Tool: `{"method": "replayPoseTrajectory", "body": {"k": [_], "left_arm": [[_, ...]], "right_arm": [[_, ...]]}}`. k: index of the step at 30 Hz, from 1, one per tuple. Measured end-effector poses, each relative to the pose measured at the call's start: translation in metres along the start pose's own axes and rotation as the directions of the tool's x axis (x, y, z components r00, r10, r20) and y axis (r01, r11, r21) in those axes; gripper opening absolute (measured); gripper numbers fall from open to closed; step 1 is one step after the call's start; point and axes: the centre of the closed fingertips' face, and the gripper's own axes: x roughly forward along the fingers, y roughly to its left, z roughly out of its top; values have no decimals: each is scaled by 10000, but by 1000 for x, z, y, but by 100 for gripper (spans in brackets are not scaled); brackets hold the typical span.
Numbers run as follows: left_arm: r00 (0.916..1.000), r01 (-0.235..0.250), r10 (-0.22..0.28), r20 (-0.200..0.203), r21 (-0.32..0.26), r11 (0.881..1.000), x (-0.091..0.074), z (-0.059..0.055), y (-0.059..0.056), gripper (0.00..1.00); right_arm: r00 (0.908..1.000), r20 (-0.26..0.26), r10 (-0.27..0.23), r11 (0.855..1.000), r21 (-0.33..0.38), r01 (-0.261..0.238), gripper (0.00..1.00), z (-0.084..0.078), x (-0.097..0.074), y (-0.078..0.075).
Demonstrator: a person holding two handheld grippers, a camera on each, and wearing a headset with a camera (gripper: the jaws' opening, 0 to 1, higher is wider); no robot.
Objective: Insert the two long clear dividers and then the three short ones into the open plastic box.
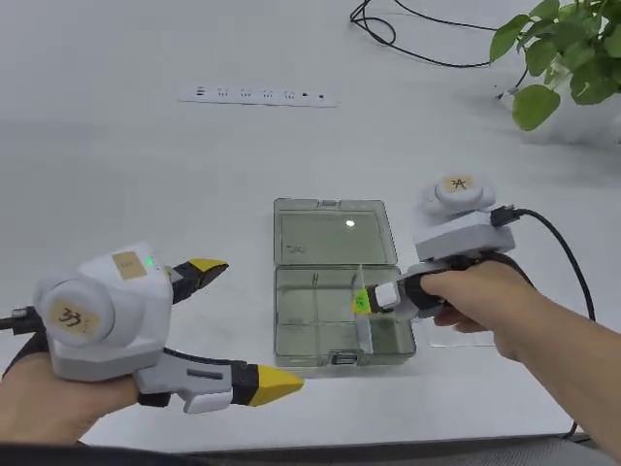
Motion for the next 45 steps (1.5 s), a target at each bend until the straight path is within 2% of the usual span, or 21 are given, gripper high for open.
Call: {"method": "replayPoseTrajectory", "body": {"k": [6,10,17,21,24,26,27,29,30,31,32,33,35,38,39,41,42,43,44,45], "left_arm": [[9997,-220,219,-46,-164,9996,-2,0,0,98],[9992,-385,383,-64,-264,9989,-4,1,1,98],[9979,-640,636,-151,-320,9974,-6,3,4,98],[9967,-793,787,-199,-346,9962,-8,4,7,98],[9959,-888,879,-228,-391,9953,-8,4,8,97],[9952,-962,952,-236,-436,9944,-9,4,10,97],[9947,-1007,996,-261,-459,9939,-9,3,11,97],[9942,-1046,1033,-291,-475,9934,-10,3,12,97],[9937,-1081,1065,-335,-503,9929,-10,2,12,97],[9933,-1111,1092,-373,-522,9924,-11,1,13,97],[9927,-1151,1129,-418,-542,9919,-11,0,14,96],[9923,-1183,1160,-430,-551,9914,-11,0,14,96],[9910,-1277,1248,-483,-625,9898,-12,-1,16,96],[9891,-1384,1341,-610,-728,9877,-13,-5,17,95],[9880,-1446,1397,-663,-768,9865,-13,-6,19,95],[9862,-1536,1473,-750,-864,9844,-13,-9,21,94],[9852,-1583,1513,-800,-897,9833,-13,-11,23,93],[9835,-1654,1572,-895,-924,9819,-14,-13,24,93],[9824,-1685,1594,-972,-945,9812,-14,-15,25,93],[9805,-1749,1646,-1074,-949,9800,-14,-18,27,92]], "right_arm": [[9984,489,280,9967,-780,-242,21,8,-14,2],[9951,791,590,9877,-1494,-467,25,12,-24,4],[9881,1233,925,9744,-2156,-643,34,15,-40,4],[9763,1635,1414,9513,-2954,-883,42,18,-51,9],[9711,1750,1622,9420,-3203,-997,46,17,-57,10],[9650,1914,1795,9315,-3485,-1042,48,17,-62,12],[9602,1998,1954,9205,-3753,-1093,51,17,-65,14],[9588,2017,2000,9142,-3904,-1086,54,16,-67,13],[9510,2167,2205,8866,-4509,-1028,57,18,-70,15],[9446,2287,2352,8715,-4799,-1008,59,19,-72,17],[9509,2081,2293,8693,-4832,-1039,62,12,-73,17],[9502,2026,2367,8575,-5034,-1063,63,10,-74,18],[9413,2177,2580,8368,-5373,-1052,64,9,-78,21],[9373,2150,2745,8220,-5582,-1127,69,3,-81,21],[9341,2148,2851,8098,-5754,-1148,70,1,-83,21],[9344,2095,2882,8015,-5866,-1157,73,-4,-84,19],[9292,2146,3007,7930,-5976,-1186,74,-4,-86,18],[9277,2153,3050,7890,-6027,-1195,75,-6,-87,11],[9260,2162,3095,7818,-6122,-1184,76,-8,-88,10],[9227,2224,3149,7700,-6282,-1114,77,-9,-90,10]]}}
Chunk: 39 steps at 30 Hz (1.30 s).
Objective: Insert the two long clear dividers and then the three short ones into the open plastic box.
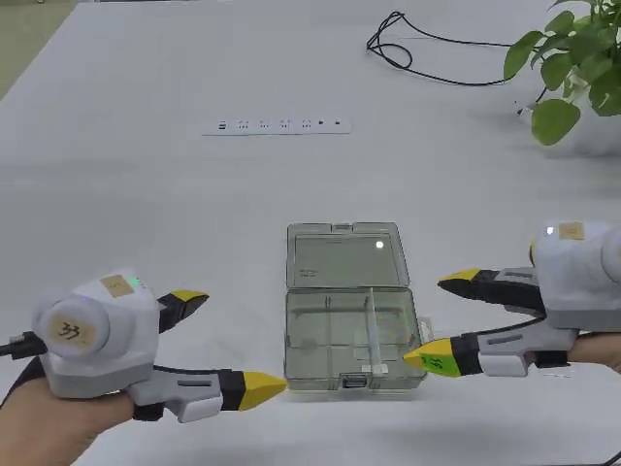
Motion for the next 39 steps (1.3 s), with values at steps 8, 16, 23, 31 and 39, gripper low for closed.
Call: {"method": "replayPoseTrajectory", "body": {"k": [8,16,23,31,39], "left_arm": [[9925,-616,577,-1074,-331,9976,4,-23,18,84],[9625,-1342,1152,-2456,-621,9890,12,-47,37,68],[9240,-1576,1302,-3596,-480,9863,20,-71,44,59],[8709,-1906,1708,-4608,36,9817,23,-89,47,50],[8356,-1976,2249,-5013,1077,9744,21,-91,53,43]], "right_arm": [[9995,261,-184,9990,-406,194,80,-15,-16,-8],[9991,317,-278,9982,-522,294,80,-30,-23,-3],[9983,476,-340,9986,-398,359,79,-32,-28,-3],[9970,697,-327,9990,-268,346,79,-33,-28,-4],[9952,905,-385,9990,-176,403,78,-30,-30,-6]]}}
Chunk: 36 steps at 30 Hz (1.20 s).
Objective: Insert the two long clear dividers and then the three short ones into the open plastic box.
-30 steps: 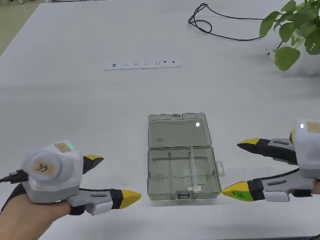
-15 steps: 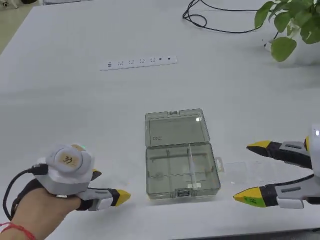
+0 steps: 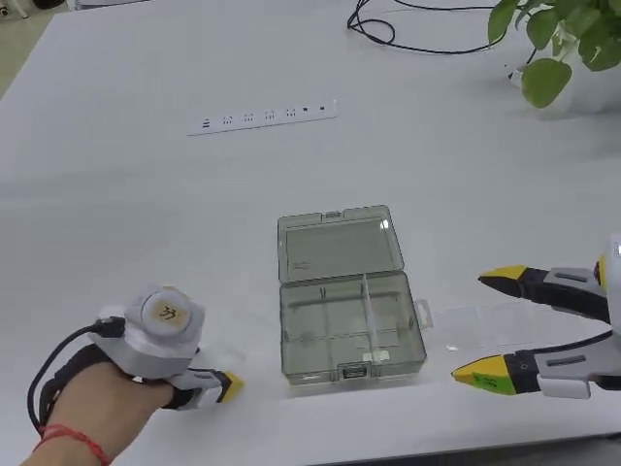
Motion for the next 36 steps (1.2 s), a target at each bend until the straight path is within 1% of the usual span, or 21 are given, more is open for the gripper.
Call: {"method": "replayPoseTrajectory", "body": {"k": [1,2,4,8,12,13,15,18,20,23,25,31,33,36], "left_arm": [[9999,131,-129,108,-200,9997,1,2,-3,42],[10000,28,-26,40,-477,9989,0,2,-1,42],[10000,44,-46,-44,-441,9990,0,3,-3,40],[9998,13,-25,-213,-549,9985,0,2,-2,39],[9994,-35,11,-334,-721,9974,0,2,4,32],[9994,-33,5,-355,-792,9969,0,2,4,32],[9991,-4,-27,-433,-721,9974,0,1,2,32],[9992,10,-44,-408,-829,9966,0,1,2,32],[9992,92,-123,-388,-791,9968,0,1,3,31],[9991,318,-352,-255,-1221,9920,-1,2,4,31],[9988,413,-442,-209,-1240,9914,-1,1,3,31],[9977,684,-673,123,-1719,9827,-3,2,-1,30],[9969,784,-748,259,-1903,9786,-4,3,-3,30],[9942,1023,-919,564,-2235,9693,-7,4,-6,30]], "right_arm": [[10000,-5,2,10000,10,-2,78,0,0,0],[10000,-4,8,10000,15,-8,78,-1,0,0],[10000,20,4,10000,10,-4,78,-1,0,0],[10000,5,5,10000,19,-5,78,-1,0,1],[10000,16,-32,10000,18,32,77,-1,0,0],[10000,-13,-41,10000,23,41,77,-1,0,0],[10000,-16,-61,10000,2,61,77,-2,0,1],[10000,34,-92,10000,13,92,77,0,-1,1],[9999,25,-98,9999,36,98,77,-1,-1,2],[10000,-6,-90,9999,62,90,77,-2,-1,3],[9999,-23,-103,9999,122,103,77,-3,-1,4],[9999,-49,-134,9998,154,135,77,-4,0,6],[9999,-82,-131,9998,142,132,77,-4,0,8],[9999,-93,-129,9998,180,131,77,-3,0,9]]}}
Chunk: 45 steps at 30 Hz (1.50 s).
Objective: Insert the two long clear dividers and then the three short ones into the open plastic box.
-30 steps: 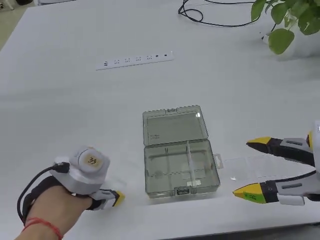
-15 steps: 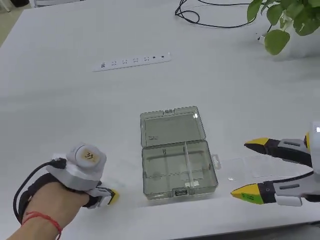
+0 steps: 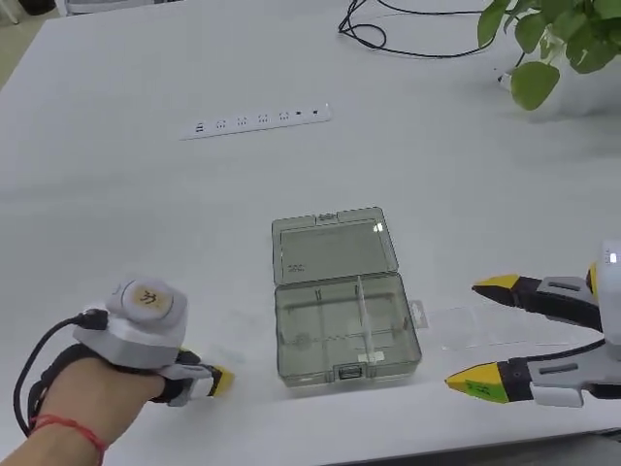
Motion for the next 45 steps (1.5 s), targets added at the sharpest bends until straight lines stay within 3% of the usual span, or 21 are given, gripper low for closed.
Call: {"method": "replayPoseTrajectory", "body": {"k": [8,17,22,26,28,30,37,45], "left_arm": [[9951,385,-319,937,-697,9968,-15,12,-7,30],[9742,885,-661,2158,-961,9914,-40,38,-22,30],[9535,1331,-1022,2836,-919,9868,-51,55,-36,30],[9378,1638,-1279,3226,-866,9827,-57,67,-47,30],[9244,1949,-1535,3493,-867,9770,-60,74,-55,30],[9168,2110,-1677,3624,-831,9739,-61,78,-59,30],[8753,2885,-2344,4231,-676,9551,-67,95,-83,30],[8480,3326,-2848,4469,-304,9426,-68,108,-104,30]], "right_arm": [[10000,-49,23,10000,-26,-23,76,8,3,3],[10000,34,77,9999,92,-77,73,27,10,10],[9999,-100,41,9983,585,-35,68,38,17,14],[9998,220,23,9949,1012,-45,62,55,22,19],[9990,436,-69,9933,1153,18,59,67,27,21],[9981,566,-239,9904,1376,159,57,74,30,21],[9924,1104,-535,9618,2730,215,42,95,47,23],[9917,1192,-490,9287,3707,14,29,106,76,38]]}}
